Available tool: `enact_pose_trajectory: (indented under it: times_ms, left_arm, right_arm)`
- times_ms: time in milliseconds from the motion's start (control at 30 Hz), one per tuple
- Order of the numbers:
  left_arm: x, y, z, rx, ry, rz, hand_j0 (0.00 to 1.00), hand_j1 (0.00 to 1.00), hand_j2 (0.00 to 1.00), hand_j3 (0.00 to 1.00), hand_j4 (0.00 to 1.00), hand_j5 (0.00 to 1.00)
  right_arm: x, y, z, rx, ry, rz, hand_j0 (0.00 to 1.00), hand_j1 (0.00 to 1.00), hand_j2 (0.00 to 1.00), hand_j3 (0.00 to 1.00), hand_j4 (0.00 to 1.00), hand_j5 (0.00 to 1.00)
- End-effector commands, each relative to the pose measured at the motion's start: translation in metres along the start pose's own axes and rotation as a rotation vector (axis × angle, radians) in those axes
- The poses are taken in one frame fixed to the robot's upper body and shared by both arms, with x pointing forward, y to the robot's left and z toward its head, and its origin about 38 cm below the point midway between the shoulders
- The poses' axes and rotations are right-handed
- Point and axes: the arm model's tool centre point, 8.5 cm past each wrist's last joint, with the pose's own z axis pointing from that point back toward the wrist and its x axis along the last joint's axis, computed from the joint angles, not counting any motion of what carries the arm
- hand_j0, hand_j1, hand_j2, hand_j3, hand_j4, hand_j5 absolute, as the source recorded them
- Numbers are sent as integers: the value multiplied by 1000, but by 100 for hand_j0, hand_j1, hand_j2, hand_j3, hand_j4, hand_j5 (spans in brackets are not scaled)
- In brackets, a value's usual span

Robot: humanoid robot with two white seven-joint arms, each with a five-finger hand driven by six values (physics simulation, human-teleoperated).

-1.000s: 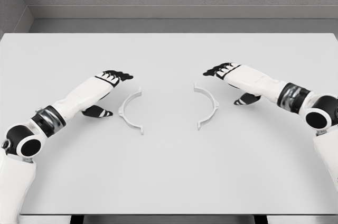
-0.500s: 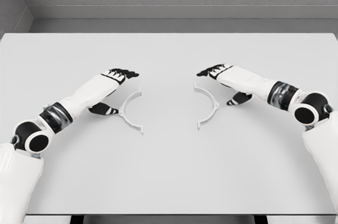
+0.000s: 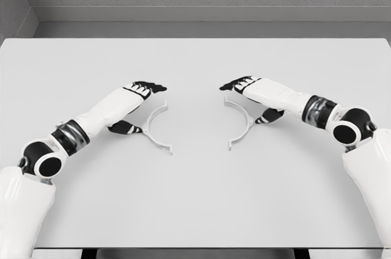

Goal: Assemble PVC drainage pipe clamps

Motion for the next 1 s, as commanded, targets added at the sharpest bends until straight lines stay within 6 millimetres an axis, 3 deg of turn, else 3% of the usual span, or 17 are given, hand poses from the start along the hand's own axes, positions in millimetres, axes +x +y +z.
enact_pose_trajectory:
  times_ms: [0,667,967]
  left_arm:
    - [5,5,-1,14,-15,-5,100,100,100,100,100,100]
    - [22,0,-19,22,-47,6,100,100,100,100,100,100]
    - [24,5,-29,35,-35,10,100,100,100,100,100,100]
  right_arm:
    - [2,-1,-1,-5,-5,-6,100,100,100,100,100,100]
    - [10,1,-8,-13,-36,-24,100,100,100,100,100,100]
    - [2,2,-7,-3,-12,-24,100,100,100,100,100,100]
